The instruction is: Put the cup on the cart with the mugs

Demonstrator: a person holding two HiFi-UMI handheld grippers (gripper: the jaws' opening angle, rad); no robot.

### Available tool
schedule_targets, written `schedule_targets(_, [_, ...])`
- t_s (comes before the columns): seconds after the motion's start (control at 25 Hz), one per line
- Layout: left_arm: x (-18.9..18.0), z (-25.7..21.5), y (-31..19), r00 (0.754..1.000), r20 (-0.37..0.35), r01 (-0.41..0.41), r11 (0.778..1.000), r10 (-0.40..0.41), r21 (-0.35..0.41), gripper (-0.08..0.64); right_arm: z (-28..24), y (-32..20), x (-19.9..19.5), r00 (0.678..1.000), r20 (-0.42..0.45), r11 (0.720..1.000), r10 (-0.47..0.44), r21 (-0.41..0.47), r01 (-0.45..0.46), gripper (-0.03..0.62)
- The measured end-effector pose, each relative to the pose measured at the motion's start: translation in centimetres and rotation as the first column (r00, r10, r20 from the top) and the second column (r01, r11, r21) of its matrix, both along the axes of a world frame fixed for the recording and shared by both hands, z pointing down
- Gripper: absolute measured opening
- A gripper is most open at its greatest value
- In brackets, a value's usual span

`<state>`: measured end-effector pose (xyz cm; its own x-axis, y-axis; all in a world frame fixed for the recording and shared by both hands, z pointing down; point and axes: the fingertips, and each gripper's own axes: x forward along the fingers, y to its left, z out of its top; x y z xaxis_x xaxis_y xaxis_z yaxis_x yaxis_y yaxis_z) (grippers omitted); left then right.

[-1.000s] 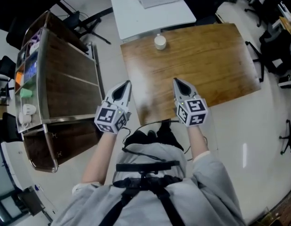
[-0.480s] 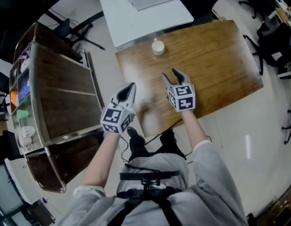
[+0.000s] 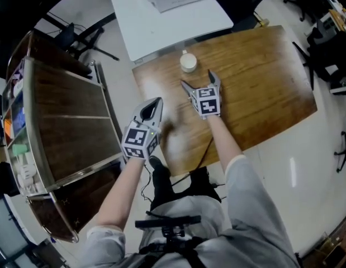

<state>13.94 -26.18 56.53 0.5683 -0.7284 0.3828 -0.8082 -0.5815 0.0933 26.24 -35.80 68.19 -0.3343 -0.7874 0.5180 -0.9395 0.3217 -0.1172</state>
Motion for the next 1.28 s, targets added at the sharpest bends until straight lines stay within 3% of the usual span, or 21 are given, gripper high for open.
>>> schedule_targets(0.32, [0.5, 4.2, -4.0, 0.999, 0.003, 0.033, 0.999, -0.033, -0.038, 0.005, 5.5, -5.4, -1.5, 1.000, -0.007, 1.000, -0.016, -0.001, 0.016, 0.528])
schedule_targets(0.92, [1.2, 8.5, -8.8, 0.998, 0.013, 0.066, 0.997, -0.066, -0.045, 0.005, 6.9, -10.1, -2.5, 0.998, -0.055, 0.997, -0.037, 0.070, 0.041, 0.526])
schedule_targets(0.96, [1.1, 8.5, -8.9, 0.998, 0.013, 0.069, 0.997, -0.068, -0.046, 0.005, 6.8, -10.1, -2.4, 0.998, -0.063, 0.997, -0.030, 0.074, 0.034, 0.500])
schedule_targets(1.0, [1.1, 8.5, -9.0, 0.997, 0.012, 0.071, 0.996, -0.071, -0.047, 0.005, 6.8, -10.2, -2.2, 0.997, -0.072, 0.997, -0.021, 0.078, 0.026, 0.411])
schedule_targets(1.28, [0.5, 8.6, -8.8, 0.997, 0.009, 0.078, 0.996, -0.077, -0.048, 0.005, 6.8, -10.2, -2.2, 0.998, -0.068, 0.995, -0.011, 0.098, 0.017, 0.407])
